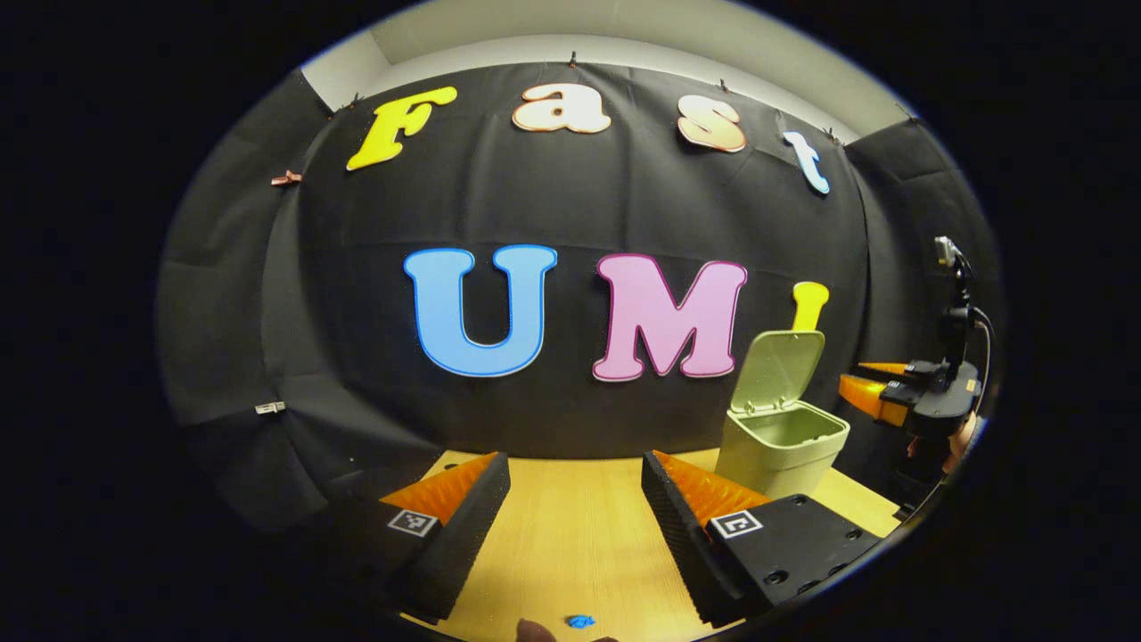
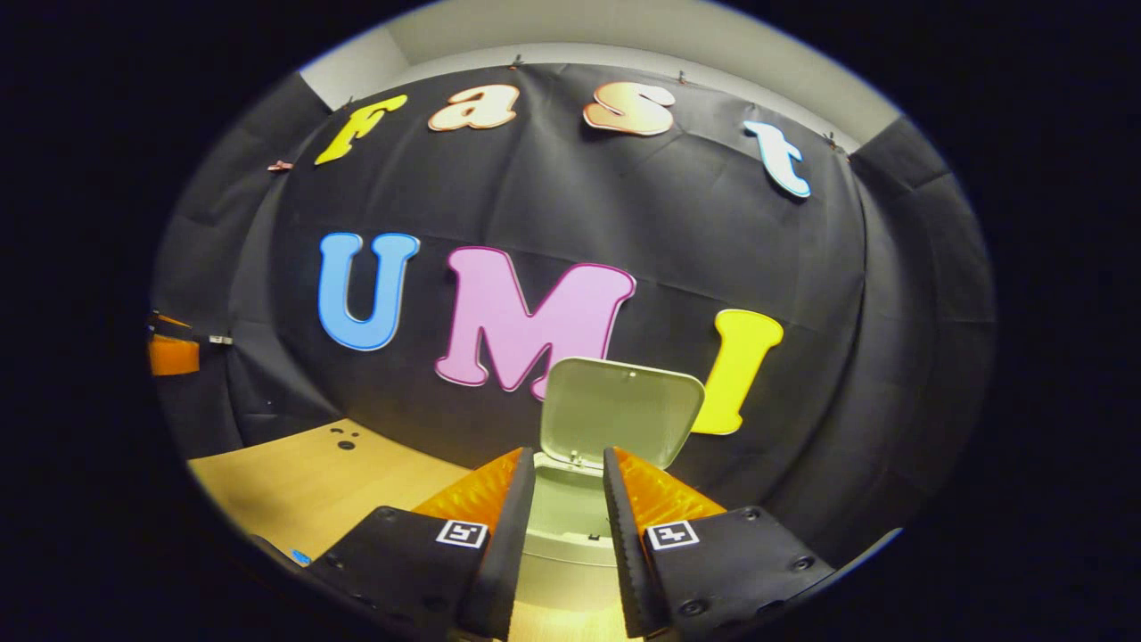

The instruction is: Press the lid of the desktop garbage bin to open it, pick up the crumpled paper on the desktop and throw it into the bin, then pick up the pop can on the desktop and drop it into the bin, and finally close the garbage bin lid.

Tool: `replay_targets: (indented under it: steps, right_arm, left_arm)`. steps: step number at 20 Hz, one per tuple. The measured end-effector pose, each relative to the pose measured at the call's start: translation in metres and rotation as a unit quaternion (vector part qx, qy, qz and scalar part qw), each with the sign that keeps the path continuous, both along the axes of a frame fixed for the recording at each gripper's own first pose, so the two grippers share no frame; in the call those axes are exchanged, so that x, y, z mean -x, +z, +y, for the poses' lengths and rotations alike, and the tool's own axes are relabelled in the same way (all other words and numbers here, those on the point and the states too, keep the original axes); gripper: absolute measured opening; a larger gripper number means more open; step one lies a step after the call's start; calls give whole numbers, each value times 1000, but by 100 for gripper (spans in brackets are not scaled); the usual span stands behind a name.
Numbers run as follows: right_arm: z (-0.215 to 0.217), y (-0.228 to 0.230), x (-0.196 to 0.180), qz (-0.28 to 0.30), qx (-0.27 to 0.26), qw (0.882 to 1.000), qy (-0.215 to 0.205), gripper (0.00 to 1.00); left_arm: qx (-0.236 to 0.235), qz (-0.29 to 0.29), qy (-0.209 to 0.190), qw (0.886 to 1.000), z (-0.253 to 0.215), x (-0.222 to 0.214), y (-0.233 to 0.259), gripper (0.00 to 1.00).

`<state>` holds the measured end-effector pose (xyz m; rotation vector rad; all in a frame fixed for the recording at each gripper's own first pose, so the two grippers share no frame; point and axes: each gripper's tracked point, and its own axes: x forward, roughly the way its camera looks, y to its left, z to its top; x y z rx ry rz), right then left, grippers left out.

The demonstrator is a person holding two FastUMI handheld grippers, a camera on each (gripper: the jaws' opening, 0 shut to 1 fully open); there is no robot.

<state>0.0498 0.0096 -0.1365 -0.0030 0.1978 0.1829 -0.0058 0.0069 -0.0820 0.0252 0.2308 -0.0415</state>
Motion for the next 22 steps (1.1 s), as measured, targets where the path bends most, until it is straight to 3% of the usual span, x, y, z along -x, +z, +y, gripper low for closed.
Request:
replay_targets:
  steps: [1, 3, 5, 8, 11, 16, 19, 22]
  right_arm:
    - [6, 3, 7, -2, 3, 1000, 8, 50]
    - [22, 9, 25, -5, 7, 1000, 29, 57]
    - [34, 12, 39, -5, 16, 999, 49, 82]
    - [44, 13, 49, 0, 23, 998, 67, 82]
    - [52, 12, 61, 17, -4, 997, 74, 84]
    - [58, 3, 86, 41, -18, 996, 80, 84]
    - [55, -3, 108, 61, -18, 995, 79, 84]
    - [52, -6, 119, 73, -21, 994, 74, 84]
  left_arm:
    - [-2, 10, -3, 1000, 1, 1, -11, 95]
    - [-10, 44, -10, 999, 2, 7, -42, 95]
    - [-21, 70, -13, 997, 5, 15, -71, 95]
    - [-28, 98, -31, 994, 0, 23, -109, 95]
    - [-26, 146, -44, 988, -3, 35, -158, 95]
    - [-27, 214, -46, 975, -7, 54, -238, 95]
    - [-38, 256, -49, 965, -10, 67, -300, 89]
    - [-37, 283, -49, 957, -10, 70, -330, 85]
